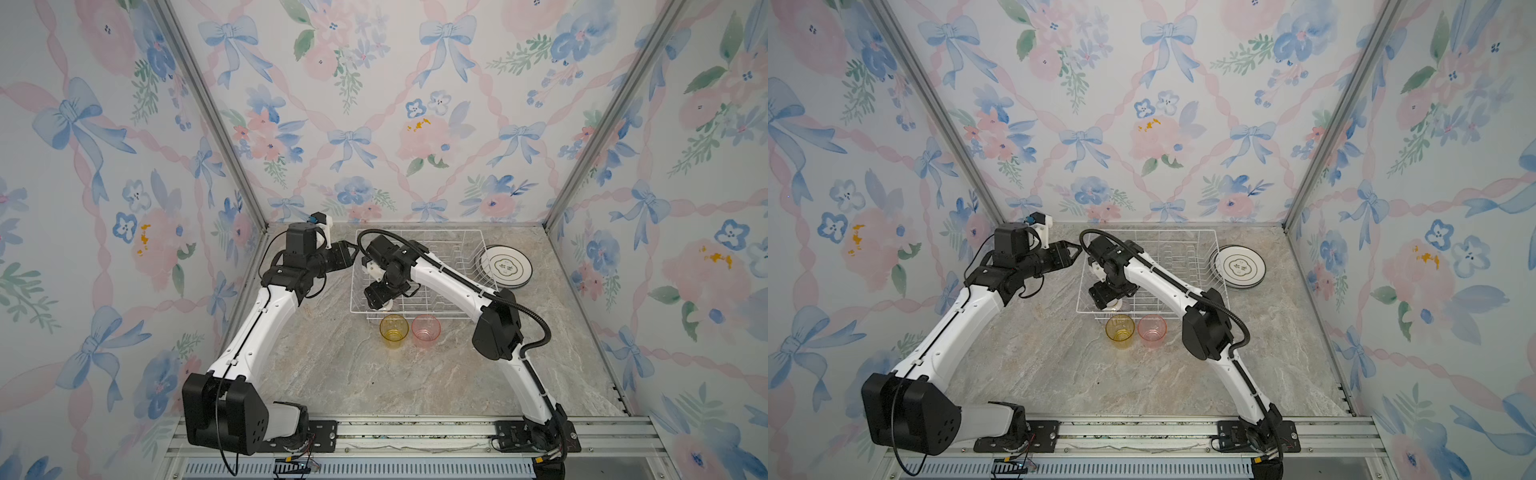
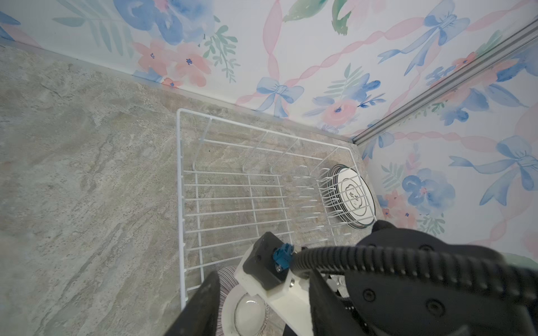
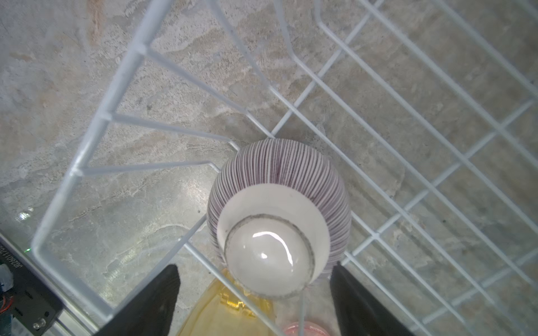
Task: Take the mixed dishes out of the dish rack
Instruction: 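Lower the right gripper onto the purple-striped cup and grip its base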
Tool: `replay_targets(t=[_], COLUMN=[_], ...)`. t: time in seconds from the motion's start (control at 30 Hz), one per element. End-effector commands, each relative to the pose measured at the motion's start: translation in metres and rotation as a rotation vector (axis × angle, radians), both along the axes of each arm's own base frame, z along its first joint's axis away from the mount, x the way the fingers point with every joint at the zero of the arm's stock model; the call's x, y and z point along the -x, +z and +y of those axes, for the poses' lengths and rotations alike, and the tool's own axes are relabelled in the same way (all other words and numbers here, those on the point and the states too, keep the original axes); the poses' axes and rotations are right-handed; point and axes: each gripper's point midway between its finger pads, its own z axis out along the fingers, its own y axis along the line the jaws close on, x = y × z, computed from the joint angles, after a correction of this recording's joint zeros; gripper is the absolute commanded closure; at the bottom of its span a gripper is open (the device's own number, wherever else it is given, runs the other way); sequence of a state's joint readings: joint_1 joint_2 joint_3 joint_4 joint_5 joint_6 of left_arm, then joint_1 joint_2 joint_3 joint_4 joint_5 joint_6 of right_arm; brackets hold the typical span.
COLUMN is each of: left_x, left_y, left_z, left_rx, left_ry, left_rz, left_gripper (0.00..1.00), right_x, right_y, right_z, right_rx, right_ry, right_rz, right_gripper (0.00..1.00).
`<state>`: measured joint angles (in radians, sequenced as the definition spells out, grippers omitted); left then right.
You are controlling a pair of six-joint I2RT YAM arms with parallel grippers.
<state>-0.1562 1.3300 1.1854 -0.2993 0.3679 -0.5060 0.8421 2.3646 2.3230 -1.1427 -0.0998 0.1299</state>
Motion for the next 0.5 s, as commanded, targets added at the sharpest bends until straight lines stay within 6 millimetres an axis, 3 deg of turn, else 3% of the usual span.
replay_targets(t=[0.0,0.47], left_x=[0.004,0.001], left_y=[0.010,0.006], left_z=[0.002,0.009], left_rx=[0.013,0.020], left_ry=[-0.020,-0.024], left_rz=[-0.038,-0.034], left_gripper=[0.50,0.50], right_x=[0.002,0.005], right_y=[-0.007,-0.019], right_z=[-0.009,-0.003], right_rx=[0.076,0.098], right_ry=[-0.025,-0.015], right_rz=[-0.001,0.016], right_gripper=[0.16,0.25])
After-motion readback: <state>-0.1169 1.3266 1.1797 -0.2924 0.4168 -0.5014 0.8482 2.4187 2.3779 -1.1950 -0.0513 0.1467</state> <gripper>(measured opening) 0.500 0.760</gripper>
